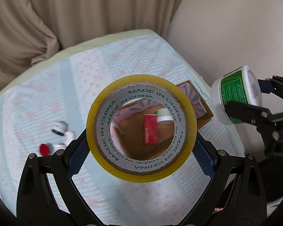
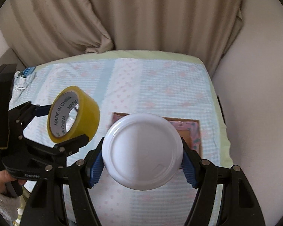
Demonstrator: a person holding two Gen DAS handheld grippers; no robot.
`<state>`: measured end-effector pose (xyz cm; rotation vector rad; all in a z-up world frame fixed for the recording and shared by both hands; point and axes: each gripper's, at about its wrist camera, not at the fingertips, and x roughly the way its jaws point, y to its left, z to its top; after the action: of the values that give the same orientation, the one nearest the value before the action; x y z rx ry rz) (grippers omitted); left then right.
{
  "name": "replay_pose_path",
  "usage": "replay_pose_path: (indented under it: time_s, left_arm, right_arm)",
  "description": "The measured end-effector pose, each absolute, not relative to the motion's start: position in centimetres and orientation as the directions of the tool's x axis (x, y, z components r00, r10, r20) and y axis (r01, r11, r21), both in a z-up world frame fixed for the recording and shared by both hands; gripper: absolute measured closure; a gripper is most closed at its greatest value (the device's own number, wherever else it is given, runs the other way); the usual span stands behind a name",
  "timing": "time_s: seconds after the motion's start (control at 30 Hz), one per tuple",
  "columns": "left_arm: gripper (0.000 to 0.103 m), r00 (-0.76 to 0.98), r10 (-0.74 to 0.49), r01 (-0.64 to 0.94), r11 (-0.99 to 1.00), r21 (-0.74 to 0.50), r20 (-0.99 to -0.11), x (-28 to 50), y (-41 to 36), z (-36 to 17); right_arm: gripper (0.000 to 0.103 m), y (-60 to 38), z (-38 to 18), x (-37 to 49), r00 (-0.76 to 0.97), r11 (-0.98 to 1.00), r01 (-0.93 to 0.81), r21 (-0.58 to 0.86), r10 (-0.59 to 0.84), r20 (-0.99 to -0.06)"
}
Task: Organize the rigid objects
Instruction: 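Carry the tape and lid to the cardboard box and release them inside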
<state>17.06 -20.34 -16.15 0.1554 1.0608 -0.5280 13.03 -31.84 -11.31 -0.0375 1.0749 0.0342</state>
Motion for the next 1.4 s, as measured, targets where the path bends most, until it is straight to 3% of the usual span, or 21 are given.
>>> replay_pose_path:
  time_s: [0.33, 0.7, 1.1, 1.2, 1.27, 1.4]
  left_arm:
    - [0.007, 0.287, -0.277, 0.469, 0.875, -0.118, -0.917, 21.0, -27.7, -25.0]
    - [0.007, 0.189, -0.196, 0.458, 0.885, -0.091, -0.962, 23.6, -31.0, -34.8]
    - [0.006, 0.138, -0.100, 0.451, 0.892, -0.028, -0.985, 22.1, -30.3, -38.8]
    - [0.000, 0.169, -0.066, 0.470, 0.882, 0.022, -0.983, 21.7, -30.4, -38.4]
    - [0.000, 0.189, -0.062, 0.480, 0.876, 0.038, -0.980, 21.3, -30.1, -37.8]
    - [0.000, 0.185, -0.055, 0.472, 0.881, 0.040, -0.981, 20.6, -29.1, -37.2]
  right_arm:
    - [0.037, -42.5, -19.1, 17.4, 0.368, 1.000, -0.018, 0.003, 0.010, -0.930]
    - [0.037, -46.3, -29.6, 20.4, 0.243, 0.997, -0.062, 0.039, 0.053, -0.968]
    - [0.037, -45.8, -34.3, 20.1, 0.198, 0.990, -0.118, 0.082, 0.105, -0.975]
    - [0.036, -45.6, -34.7, 20.3, 0.185, 0.990, -0.125, 0.066, 0.089, -0.979]
    - [0.000, -45.6, -34.5, 20.4, 0.201, 0.989, -0.128, 0.072, 0.097, -0.975]
    - [0.000, -45.9, -33.1, 19.8, 0.274, 0.986, -0.139, 0.096, 0.132, -0.953]
